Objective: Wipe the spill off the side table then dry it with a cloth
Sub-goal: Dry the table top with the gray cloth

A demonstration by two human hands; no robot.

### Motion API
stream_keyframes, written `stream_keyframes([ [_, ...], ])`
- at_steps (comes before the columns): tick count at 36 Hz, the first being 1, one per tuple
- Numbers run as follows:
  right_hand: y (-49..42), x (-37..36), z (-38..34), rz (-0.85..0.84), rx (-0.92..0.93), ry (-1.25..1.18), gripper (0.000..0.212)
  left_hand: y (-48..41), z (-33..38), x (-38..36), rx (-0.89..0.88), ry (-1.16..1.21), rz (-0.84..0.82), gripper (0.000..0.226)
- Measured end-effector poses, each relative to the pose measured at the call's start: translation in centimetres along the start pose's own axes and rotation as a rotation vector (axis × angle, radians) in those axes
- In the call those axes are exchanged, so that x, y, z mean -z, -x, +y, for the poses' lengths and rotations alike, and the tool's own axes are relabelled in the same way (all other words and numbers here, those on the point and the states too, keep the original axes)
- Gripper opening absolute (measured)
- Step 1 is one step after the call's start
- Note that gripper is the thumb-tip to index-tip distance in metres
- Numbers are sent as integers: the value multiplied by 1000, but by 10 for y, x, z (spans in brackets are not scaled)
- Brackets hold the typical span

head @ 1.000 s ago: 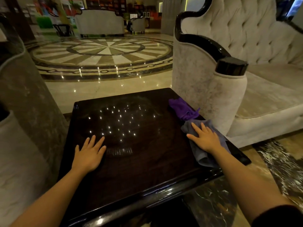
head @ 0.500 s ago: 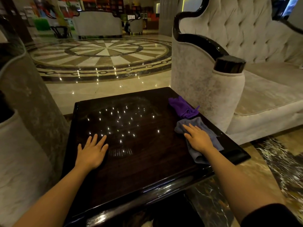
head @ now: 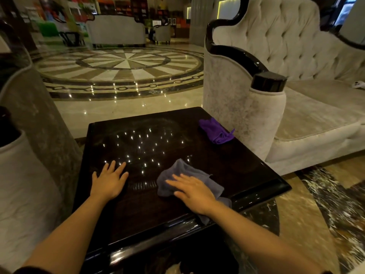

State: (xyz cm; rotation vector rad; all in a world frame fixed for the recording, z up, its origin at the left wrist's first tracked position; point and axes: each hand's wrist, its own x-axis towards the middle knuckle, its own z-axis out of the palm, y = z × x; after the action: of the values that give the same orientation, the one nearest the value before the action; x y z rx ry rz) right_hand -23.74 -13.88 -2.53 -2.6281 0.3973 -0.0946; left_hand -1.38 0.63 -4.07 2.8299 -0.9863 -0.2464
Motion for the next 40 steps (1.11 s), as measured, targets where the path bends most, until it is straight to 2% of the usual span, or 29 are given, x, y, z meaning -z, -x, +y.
stream_keyframes([
  [9,29,-22,-44,-102,322,-106,39,-2,0,-1,1,-20,-14,52],
  [13,29,-19,-50,-149,336,-254,32,-1,-1,-1,-8,-16,-17,52],
  [17,21,-1,-47,-123,284,-393,32,-1,-3,-2,-17,-4,-10,52],
  [22,-14,42,-29,133,173,-511,35,-3,-5,-6,-19,-10,16,52],
  [30,-85,97,27,409,25,-313,37,-8,-5,-10,-33,-4,31,53],
  [35,-119,84,62,385,-138,-122,42,-8,-7,-12,-33,2,37,53],
  [38,-129,62,86,121,-294,-6,55,-7,-7,-13,-30,8,40,52],
  [40,-133,46,97,30,-410,105,59,-7,-6,-13,-28,11,37,52],
])
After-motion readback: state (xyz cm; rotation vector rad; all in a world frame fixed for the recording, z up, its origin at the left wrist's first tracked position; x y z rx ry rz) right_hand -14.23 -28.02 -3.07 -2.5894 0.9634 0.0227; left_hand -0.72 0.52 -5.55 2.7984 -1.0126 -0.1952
